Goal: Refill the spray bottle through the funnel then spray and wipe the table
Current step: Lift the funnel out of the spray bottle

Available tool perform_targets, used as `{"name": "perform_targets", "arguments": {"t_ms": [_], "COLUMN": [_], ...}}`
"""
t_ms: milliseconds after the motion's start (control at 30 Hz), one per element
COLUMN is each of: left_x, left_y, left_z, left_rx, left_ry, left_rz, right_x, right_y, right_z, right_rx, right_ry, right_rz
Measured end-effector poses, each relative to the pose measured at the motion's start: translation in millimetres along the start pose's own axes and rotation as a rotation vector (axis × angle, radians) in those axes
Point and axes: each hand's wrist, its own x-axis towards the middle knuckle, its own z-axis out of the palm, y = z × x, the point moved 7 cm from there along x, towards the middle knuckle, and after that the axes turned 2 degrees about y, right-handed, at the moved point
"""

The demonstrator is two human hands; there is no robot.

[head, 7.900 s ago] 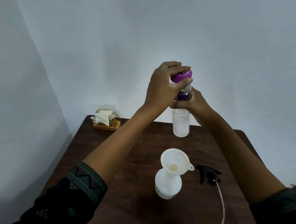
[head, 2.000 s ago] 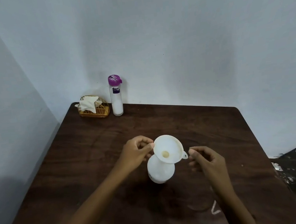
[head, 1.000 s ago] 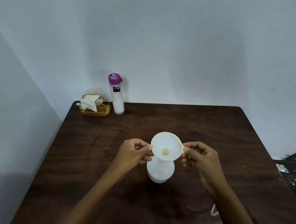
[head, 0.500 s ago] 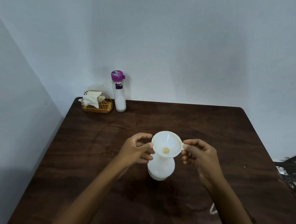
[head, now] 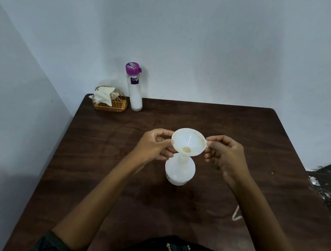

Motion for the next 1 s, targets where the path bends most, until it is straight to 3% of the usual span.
{"name": "perform_targets", "arguments": {"t_ms": [133,367,667,800,1000], "left_x": [-2.7,-0.6,-1.6,8.1,43.6], "left_y": [-2.2,37.1,22.4,38.1,55.3], "left_z": [3.9,-9.3,-8.3,-21.5,-55.6], "left_rx": [0.009,-0.05,-0.021,0.015,0.279], "left_ry": [-0.044,-0.049,-0.071,-0.041,0.118], "left_rz": [-0.051,0.038,-0.016,0.111,0.349], "right_x": [1.4,10.8,14.4,24.9,65.9], "right_y": [3.9,-34.5,-22.6,-38.7,-70.5], "right_z": [0.0,7.8,10.2,17.5,48.2], "right_rx": [-0.017,0.129,0.05,-0.014,-0.248], "right_ry": [-0.019,-0.086,-0.099,-0.159,-0.21], "right_rz": [0.041,-0.018,0.05,-0.007,-0.158]}}
